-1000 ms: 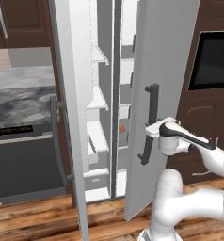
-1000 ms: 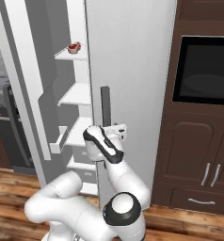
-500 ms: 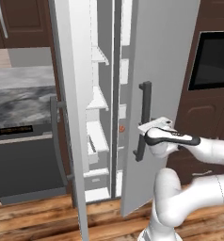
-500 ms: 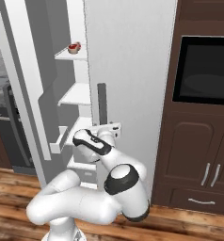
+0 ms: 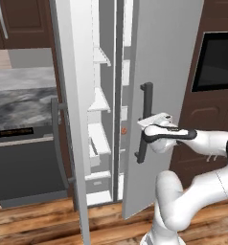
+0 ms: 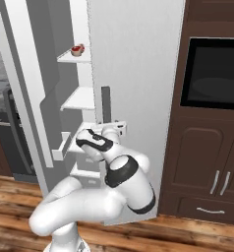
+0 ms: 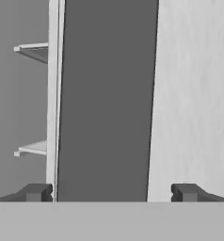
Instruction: There's a steak in the fridge that needs to be moved to the freezer for freezing. Pick up the steak from the fridge, place it on any shelf in the freezer, and close the fridge and freezer doors when done.
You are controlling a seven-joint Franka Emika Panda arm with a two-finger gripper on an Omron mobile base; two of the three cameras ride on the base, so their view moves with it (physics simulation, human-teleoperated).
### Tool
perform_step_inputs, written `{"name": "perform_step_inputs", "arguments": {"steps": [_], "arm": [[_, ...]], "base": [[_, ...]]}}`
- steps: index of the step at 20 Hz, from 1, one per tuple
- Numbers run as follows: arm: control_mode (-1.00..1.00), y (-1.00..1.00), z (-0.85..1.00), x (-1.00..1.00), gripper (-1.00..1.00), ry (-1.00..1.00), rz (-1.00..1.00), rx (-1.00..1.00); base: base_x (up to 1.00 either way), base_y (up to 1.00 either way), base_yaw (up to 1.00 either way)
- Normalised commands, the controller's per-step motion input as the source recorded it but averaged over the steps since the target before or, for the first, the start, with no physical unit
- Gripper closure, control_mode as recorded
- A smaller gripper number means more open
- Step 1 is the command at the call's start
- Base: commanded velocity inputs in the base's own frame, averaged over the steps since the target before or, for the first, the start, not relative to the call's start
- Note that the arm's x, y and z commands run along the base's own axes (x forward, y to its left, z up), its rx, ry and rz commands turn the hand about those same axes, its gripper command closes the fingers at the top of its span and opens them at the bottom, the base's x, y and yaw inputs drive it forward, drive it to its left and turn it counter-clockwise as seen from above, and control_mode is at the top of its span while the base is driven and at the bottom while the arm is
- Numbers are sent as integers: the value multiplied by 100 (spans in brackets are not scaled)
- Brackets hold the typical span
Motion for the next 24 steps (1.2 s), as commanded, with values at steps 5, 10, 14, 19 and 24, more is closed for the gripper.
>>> {"name": "perform_step_inputs", "arguments": {"steps": [5,10,14,19,24], "arm": [[-100,0,33,31,-100,1,0,0],[-100,2,15,50,-100,2,0,0],[-100,9,0,56,-100,0,0,0],[-100,21,0,39,-100,0,0,0],[-100,21,0,30,-100,0,0,0]], "base": [[0,0,0],[0,0,0],[0,0,0],[0,0,0],[0,0,0]]}}
